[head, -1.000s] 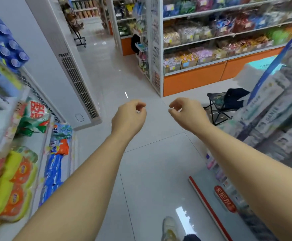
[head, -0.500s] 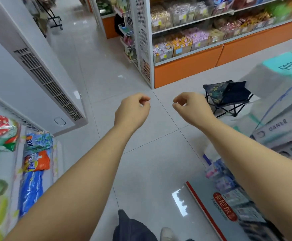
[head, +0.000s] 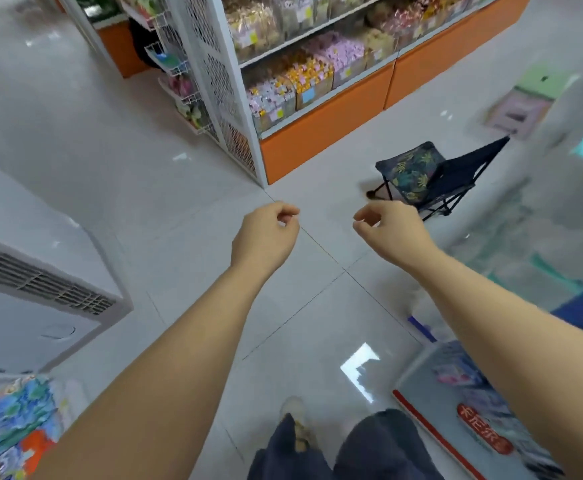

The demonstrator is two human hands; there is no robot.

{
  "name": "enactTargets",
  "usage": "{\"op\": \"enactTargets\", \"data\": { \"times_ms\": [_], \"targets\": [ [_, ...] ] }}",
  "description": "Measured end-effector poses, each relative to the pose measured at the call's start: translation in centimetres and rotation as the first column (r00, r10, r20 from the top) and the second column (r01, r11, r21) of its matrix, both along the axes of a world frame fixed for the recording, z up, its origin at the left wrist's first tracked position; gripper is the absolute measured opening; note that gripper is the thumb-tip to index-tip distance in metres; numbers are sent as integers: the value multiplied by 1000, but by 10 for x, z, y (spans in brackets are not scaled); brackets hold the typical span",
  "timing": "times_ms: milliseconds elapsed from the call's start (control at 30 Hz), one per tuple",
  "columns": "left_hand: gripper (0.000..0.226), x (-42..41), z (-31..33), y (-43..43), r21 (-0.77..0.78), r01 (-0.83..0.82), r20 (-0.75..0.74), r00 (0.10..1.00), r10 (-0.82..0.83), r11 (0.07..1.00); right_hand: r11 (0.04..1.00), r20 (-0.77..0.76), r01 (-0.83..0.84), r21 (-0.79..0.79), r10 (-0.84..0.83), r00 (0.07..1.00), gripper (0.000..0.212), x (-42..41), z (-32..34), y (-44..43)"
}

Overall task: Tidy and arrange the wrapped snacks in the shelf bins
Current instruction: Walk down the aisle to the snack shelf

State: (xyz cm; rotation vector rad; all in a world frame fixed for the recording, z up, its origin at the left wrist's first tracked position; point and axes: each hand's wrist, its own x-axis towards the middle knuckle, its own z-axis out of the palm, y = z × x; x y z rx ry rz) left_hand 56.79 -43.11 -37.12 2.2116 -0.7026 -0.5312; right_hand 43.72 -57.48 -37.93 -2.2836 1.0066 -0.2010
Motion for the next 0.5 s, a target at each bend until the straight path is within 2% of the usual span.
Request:
{"op": "enactTargets", "data": {
  "times_ms": [233,500],
  "targets": [
    [21,73,-10,-97,-1,146,-58,988,-146,989,995,-5,98,30,-98,995,20,65,-10,-75],
    [21,156,-16,-234,22,195,-94,977,-192,981,987,-8,145,75,-145,989,19,145,-19,-201]
  ]
}}
